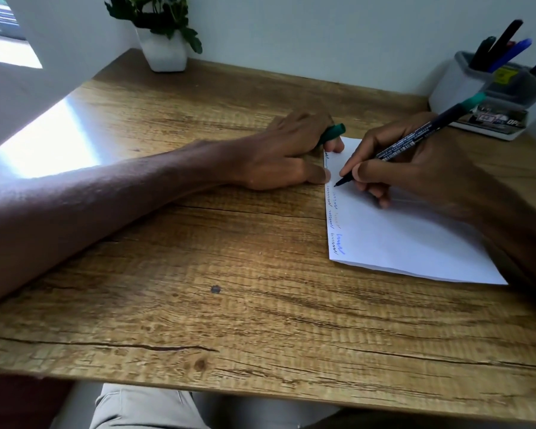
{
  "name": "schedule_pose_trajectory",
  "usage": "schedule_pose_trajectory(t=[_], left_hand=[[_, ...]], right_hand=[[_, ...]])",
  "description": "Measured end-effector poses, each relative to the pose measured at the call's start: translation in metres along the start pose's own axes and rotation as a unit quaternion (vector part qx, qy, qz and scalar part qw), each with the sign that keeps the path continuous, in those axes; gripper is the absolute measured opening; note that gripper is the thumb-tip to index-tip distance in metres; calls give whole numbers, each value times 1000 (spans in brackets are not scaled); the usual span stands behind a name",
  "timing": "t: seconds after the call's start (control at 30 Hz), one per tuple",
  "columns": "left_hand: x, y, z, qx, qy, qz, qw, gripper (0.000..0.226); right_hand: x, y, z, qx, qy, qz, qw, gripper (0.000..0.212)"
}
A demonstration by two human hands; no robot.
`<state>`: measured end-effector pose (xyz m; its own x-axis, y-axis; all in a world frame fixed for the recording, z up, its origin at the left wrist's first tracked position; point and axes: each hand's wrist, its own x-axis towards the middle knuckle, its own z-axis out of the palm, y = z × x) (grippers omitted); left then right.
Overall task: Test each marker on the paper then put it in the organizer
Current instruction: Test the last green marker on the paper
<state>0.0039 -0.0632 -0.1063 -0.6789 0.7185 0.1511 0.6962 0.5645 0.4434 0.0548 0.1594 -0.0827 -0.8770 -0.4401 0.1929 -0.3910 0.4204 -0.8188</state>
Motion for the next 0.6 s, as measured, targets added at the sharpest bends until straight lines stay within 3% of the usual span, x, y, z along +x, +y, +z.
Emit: schedule_pose_trajectory(t=[0.6], left_hand=[[-1,1,1,-8,7,4,1000,47]], right_hand=[[2,2,1,-48,4,-22,999,11]])
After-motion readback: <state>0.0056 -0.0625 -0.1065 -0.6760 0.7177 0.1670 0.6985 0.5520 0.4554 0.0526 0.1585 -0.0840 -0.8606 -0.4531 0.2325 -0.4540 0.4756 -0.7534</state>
